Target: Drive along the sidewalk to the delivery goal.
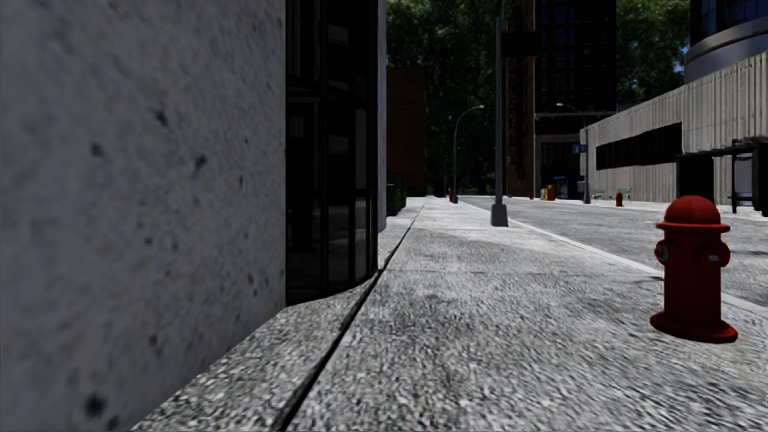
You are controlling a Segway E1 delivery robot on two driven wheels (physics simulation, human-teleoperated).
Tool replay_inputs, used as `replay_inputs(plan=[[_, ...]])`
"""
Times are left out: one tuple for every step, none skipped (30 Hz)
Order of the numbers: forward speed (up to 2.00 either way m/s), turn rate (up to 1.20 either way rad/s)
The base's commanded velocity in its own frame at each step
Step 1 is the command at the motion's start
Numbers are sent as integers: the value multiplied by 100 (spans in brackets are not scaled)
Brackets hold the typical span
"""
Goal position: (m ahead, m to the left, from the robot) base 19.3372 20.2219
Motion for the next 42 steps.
replay_inputs(plan=[[200, -74], [200, -74], [200, -74], [200, -74], [200, -74], [200, -74], [200, -74], [200, -74], [200, -74], [200, -74], [200, -74], [200, -74], [200, -74], [200, -74], [200, -66], [200, 0], [200, 0], [200, 0], [200, 0], [200, 0], [200, 0], [200, 0], [200, 0], [200, 48], [200, 48], [200, 93], [200, 120], [200, 120], [200, 120], [200, 120], [200, 120], [200, 120], [200, 120], [200, 31], [200, 8], [200, 0], [200, 0], [200, 0], [200, 0], [200, 0], [200, 0], [200, 0]])
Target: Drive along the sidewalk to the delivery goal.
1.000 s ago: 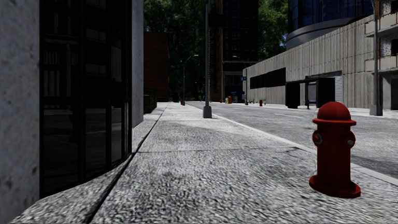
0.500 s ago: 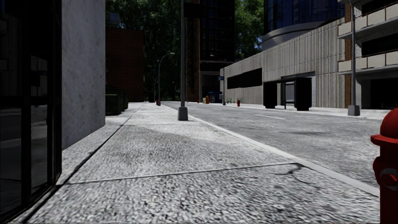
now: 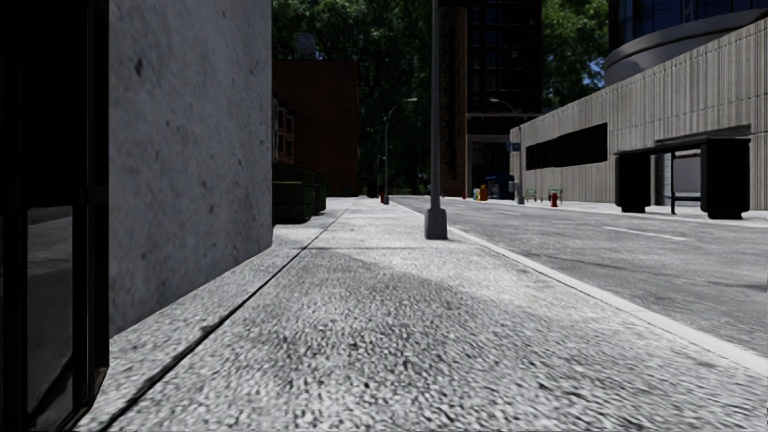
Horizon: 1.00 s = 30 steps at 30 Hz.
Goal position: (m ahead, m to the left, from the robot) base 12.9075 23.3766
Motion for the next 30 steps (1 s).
replay_inputs(plan=[[200, 0], [200, 0], [200, 0], [200, 0], [200, 0], [200, 0], [200, 0], [200, 0], [200, 0], [200, 0], [200, 0], [200, 0], [200, 0], [200, 0], [200, 0], [200, 0], [200, 0], [200, 0], [200, 0], [200, 0], [200, 0], [200, 0], [200, 0], [200, 0], [200, 0], [200, 0], [200, 0], [200, 0], [200, 0], [200, 0]])
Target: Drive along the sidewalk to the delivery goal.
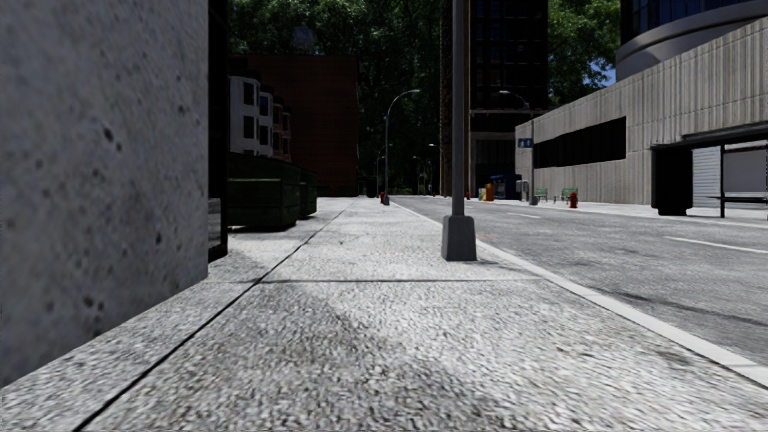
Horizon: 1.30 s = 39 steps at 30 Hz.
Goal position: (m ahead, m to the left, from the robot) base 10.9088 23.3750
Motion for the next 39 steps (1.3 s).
replay_inputs(plan=[[200, 0], [200, 0], [200, 0], [200, 0], [200, 0], [200, 0], [200, 0], [200, 0], [200, 0], [200, 0], [200, 0], [200, 0], [200, 0], [200, 0], [200, 0], [200, 0], [200, 0], [200, 0], [200, 0], [200, 0], [200, 0], [200, 0], [200, 0], [200, 0], [200, 0], [200, 0], [200, 0], [200, 0], [200, 0], [200, 17], [200, 17], [200, 70], [200, 87], [200, 92], [200, 48], [200, 48], [200, 4], [200, 0], [200, 0]])
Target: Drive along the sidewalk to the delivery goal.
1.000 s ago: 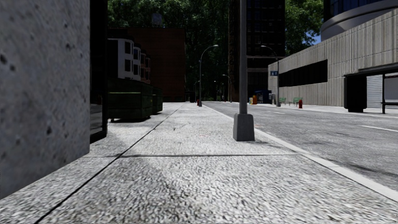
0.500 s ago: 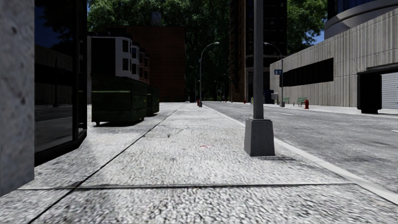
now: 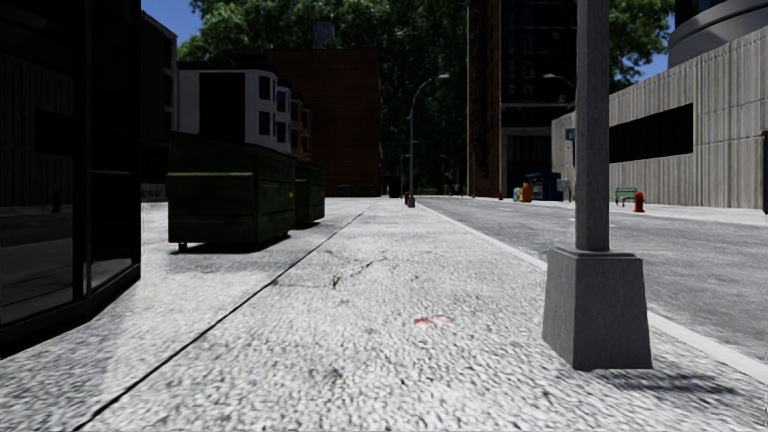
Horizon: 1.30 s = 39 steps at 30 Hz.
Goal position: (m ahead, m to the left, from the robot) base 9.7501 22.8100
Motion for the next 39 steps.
replay_inputs(plan=[[200, 0], [200, 0], [200, 0], [200, 0], [200, 0], [200, 0], [200, 0], [200, 0], [200, 0], [200, 0], [200, 0], [200, 0], [200, 0], [200, 0], [200, 0], [200, 0], [200, 0], [200, 0], [200, 0], [200, 0], [200, 0], [200, 0], [200, 0], [200, 0], [200, 0], [200, 0], [200, 0], [200, 0], [200, 0], [200, 0], [200, 0], [200, 0], [200, 0], [200, 0], [200, 0], [200, 0], [200, 0], [200, 0], [200, 0]])
